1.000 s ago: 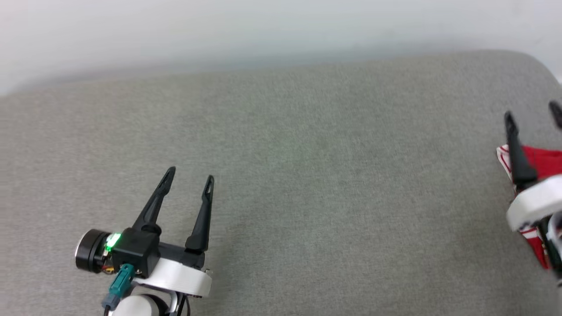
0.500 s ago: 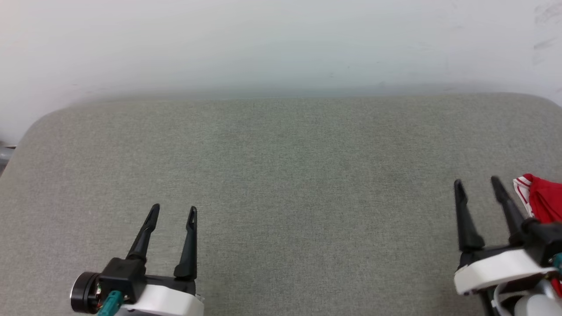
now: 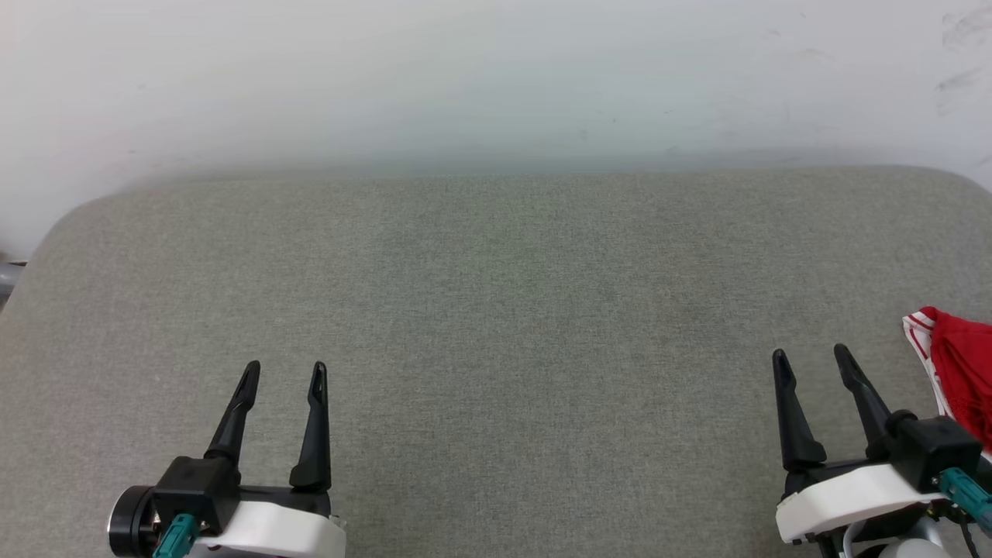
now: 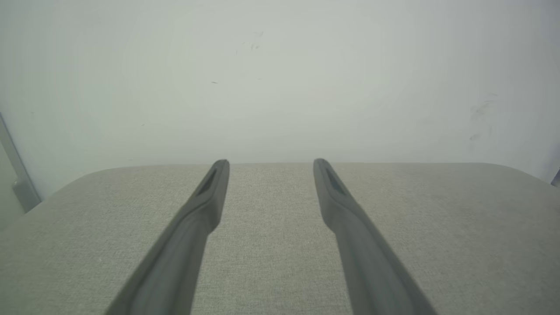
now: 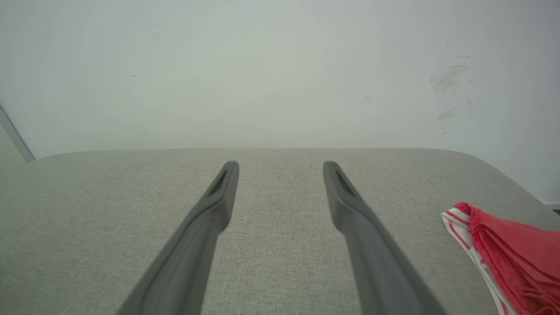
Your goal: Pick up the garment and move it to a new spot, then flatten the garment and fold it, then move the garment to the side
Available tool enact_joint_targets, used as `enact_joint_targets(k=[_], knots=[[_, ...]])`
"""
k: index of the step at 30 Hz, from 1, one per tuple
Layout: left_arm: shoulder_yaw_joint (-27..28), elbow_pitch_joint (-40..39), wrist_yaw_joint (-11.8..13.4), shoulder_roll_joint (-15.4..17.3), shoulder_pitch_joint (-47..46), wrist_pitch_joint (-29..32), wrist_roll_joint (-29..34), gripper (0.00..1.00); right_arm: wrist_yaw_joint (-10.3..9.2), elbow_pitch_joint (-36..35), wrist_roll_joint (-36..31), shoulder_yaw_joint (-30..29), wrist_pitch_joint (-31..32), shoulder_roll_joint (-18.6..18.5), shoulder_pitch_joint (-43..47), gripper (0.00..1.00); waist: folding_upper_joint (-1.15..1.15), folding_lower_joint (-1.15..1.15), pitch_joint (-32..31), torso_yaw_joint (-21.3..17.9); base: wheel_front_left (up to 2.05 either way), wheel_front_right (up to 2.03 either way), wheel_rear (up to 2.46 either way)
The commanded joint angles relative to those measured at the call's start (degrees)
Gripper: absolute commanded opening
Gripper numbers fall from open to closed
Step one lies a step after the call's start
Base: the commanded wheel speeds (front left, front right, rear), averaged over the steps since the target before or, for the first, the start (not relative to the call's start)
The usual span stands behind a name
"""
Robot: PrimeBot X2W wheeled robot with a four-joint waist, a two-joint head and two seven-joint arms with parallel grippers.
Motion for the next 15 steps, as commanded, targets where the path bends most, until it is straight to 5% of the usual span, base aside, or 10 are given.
enact_joint_targets(k=[1, 15], knots=[[0.59, -0.15, -0.36, -0.43, 0.66, -0.13, 0.22, 1.00, -0.07, 0.29, -0.50, 0.29, -0.31, 0.37, -0.35, 1.00, 0.00, 0.00, -0.07, -0.12, 0.00, 0.00, 0.00], [1.90, -0.48, -1.45, -1.26, 0.76, -0.13, 0.60, 1.00, -0.07, 0.53, 0.02, 0.62, -0.47, 0.37, -0.69, 1.00, 0.00, 0.00, -0.08, -0.38, 0.00, 0.00, 0.00]])
